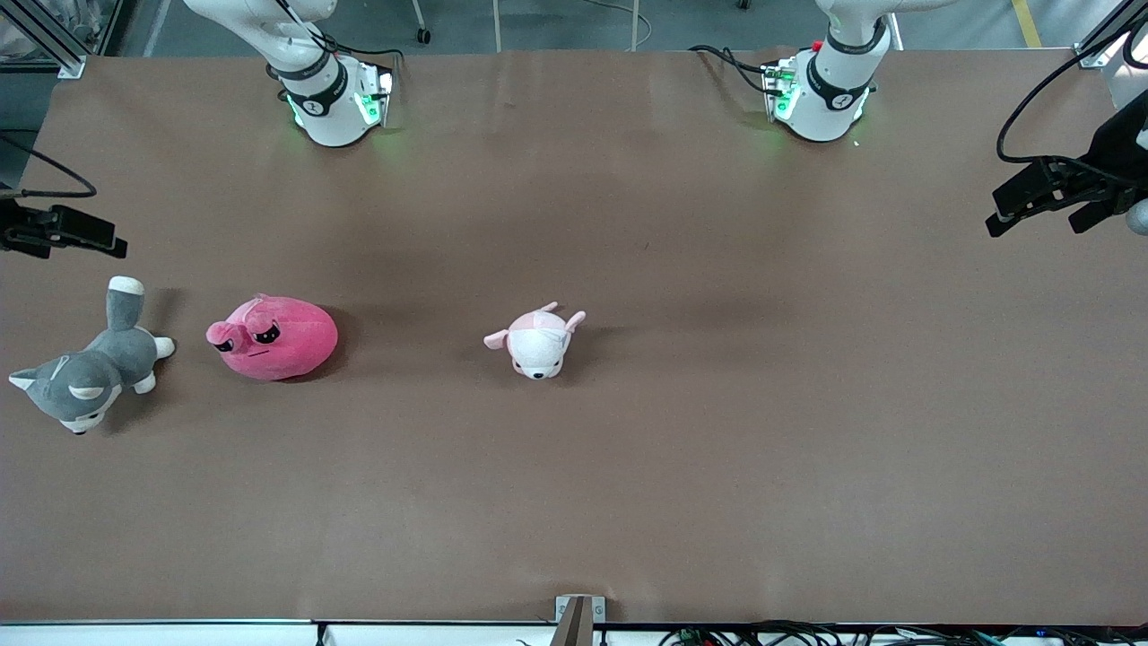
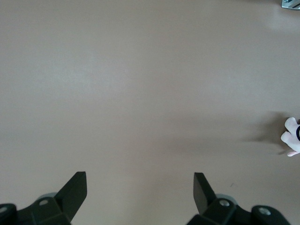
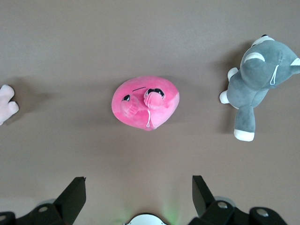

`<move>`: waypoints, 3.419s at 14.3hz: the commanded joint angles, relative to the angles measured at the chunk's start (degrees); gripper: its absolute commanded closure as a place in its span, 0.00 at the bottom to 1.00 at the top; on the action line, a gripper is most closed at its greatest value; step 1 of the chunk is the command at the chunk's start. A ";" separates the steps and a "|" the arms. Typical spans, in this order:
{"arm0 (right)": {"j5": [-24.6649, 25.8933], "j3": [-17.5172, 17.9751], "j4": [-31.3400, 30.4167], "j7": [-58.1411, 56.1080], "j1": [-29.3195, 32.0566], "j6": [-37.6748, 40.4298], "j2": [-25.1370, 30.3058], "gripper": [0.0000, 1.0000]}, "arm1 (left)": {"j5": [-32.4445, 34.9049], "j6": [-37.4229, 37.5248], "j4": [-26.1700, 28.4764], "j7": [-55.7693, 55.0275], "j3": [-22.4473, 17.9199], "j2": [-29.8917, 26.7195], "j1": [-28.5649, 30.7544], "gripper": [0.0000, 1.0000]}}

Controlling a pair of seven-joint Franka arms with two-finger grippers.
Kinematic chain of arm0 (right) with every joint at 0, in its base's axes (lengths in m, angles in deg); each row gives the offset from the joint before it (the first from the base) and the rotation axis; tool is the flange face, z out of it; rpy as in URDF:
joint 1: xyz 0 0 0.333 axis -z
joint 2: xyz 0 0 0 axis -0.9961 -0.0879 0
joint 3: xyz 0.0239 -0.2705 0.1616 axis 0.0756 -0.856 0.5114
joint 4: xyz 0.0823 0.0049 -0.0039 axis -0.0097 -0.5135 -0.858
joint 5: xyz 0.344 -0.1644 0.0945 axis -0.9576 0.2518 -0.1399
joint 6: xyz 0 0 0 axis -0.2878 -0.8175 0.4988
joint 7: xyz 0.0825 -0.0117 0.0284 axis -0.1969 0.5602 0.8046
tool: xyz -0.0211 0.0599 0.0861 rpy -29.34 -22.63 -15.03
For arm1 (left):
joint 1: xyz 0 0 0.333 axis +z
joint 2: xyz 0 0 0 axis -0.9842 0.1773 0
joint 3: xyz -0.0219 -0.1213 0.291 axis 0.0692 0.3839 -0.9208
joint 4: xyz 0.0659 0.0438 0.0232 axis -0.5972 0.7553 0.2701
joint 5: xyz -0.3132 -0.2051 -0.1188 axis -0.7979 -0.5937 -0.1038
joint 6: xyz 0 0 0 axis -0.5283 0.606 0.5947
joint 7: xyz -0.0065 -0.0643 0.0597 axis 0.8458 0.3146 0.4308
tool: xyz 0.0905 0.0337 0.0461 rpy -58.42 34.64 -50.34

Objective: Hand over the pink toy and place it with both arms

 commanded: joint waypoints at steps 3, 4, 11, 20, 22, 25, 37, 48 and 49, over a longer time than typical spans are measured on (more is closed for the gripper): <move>0.62 0.16 -11.72 0.71 -0.86 -4.55 9.34 0.00 | 0.01 0.56 -0.97 -0.11 0.29 0.35 0.07 0.00; 0.62 0.16 -12.25 0.71 -0.86 -4.56 9.79 0.00 | 0.10 0.47 -0.97 -0.11 0.29 0.35 0.07 0.00; 0.62 0.16 -14.11 3.17 -2.26 -4.03 13.39 0.00 | 0.10 0.56 -0.97 -0.20 0.29 0.44 -0.02 0.00; 0.62 0.07 -13.93 3.08 -2.26 -4.12 15.68 0.00 | 0.10 0.56 -0.97 -0.20 0.29 0.35 -0.11 0.00; 0.53 0.07 -13.14 3.08 -2.18 -4.38 15.42 0.00 | 0.10 0.56 -0.97 -0.20 0.29 0.35 -0.11 0.00; 0.53 0.07 -10.51 3.08 -2.44 -3.77 14.81 0.00 | 0.10 0.56 -0.97 -0.20 0.56 0.35 -0.11 0.00; 0.18 -0.10 -7.95 2.46 -1.91 -2.62 12.52 0.00 | 0.10 0.56 -0.97 -0.20 0.65 0.35 -0.11 0.00; 0.18 -0.10 -9.18 2.29 -2.09 -2.10 12.78 0.00 | 0.10 0.56 -0.97 -0.20 0.56 0.35 -0.02 0.00; 0.18 -0.10 -9.18 2.29 -2.09 -2.10 12.78 0.00 | 0.10 0.56 -0.97 -0.28 0.65 0.35 -0.02 0.00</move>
